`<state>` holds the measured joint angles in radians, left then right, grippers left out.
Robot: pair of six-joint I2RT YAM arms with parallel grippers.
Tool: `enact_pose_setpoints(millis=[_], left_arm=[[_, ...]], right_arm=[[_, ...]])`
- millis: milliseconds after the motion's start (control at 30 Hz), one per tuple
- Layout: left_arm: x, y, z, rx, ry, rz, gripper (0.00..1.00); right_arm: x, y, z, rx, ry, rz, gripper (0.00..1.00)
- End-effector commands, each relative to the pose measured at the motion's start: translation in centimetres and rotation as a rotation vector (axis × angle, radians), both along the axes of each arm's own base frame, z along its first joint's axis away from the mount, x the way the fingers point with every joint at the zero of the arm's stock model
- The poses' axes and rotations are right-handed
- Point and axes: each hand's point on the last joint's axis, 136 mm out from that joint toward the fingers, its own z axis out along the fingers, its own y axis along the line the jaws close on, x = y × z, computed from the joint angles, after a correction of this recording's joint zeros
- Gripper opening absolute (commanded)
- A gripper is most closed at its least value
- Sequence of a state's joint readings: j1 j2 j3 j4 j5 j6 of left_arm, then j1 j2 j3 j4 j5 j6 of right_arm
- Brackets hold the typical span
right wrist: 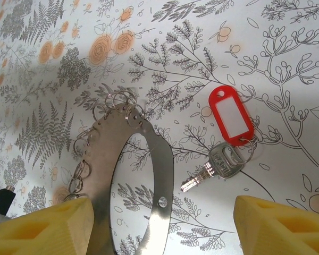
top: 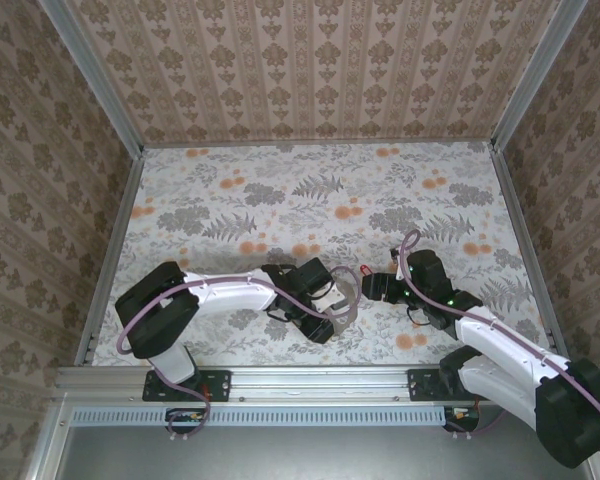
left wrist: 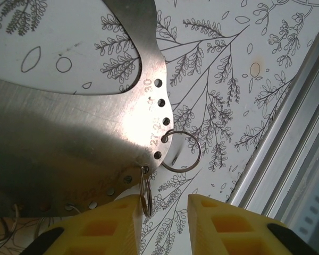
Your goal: Put the keys on the keyring
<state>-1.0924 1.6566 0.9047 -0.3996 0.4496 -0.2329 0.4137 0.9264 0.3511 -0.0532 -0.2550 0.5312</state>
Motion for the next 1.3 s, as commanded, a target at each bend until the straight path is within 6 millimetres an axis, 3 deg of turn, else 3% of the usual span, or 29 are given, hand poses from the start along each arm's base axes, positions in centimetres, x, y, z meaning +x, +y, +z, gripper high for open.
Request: enact_pose_setpoints(millis=[0, 333, 567, 900, 1067, 1267], left_arm=[[-0.5, -0.2, -0.3, 0.017, 0.03, 0.005, 0.28], [-0.4, -0.3, -0.6, 0.017, 0.025, 0.008, 0.23], [-0.1, 0.0, 0.7, 0.014, -0.048, -0.02, 0.23], [0.7, 0.4, 0.5, 0.054, -0.111, -0.03, 0.23], [0.9, -0.7, 0.2, 0.038, -0.108, -0.044, 0.22], [1.0, -0.1, 0.3, 0.051, -0.114, -0.035, 0.03]], right_arm=[[-0.1, -0.1, 0.0, 0.018, -0.003, -0.011, 0.71], [-0.1, -0.3, 0.2, 0.023, -0.013, -0.017, 0.72], [-0.1, -0.3, 0.1, 0.026, -0.012, -0.019, 0.72], [-0.2, -0.4, 0.3, 0.027, -0.018, -0.023, 0.71], [-0.3, -0.4, 0.5, 0.029, -0.021, -0.021, 0.71], [-0.4, -0.7, 0.8, 0.027, -0.039, -0.033, 0.72]])
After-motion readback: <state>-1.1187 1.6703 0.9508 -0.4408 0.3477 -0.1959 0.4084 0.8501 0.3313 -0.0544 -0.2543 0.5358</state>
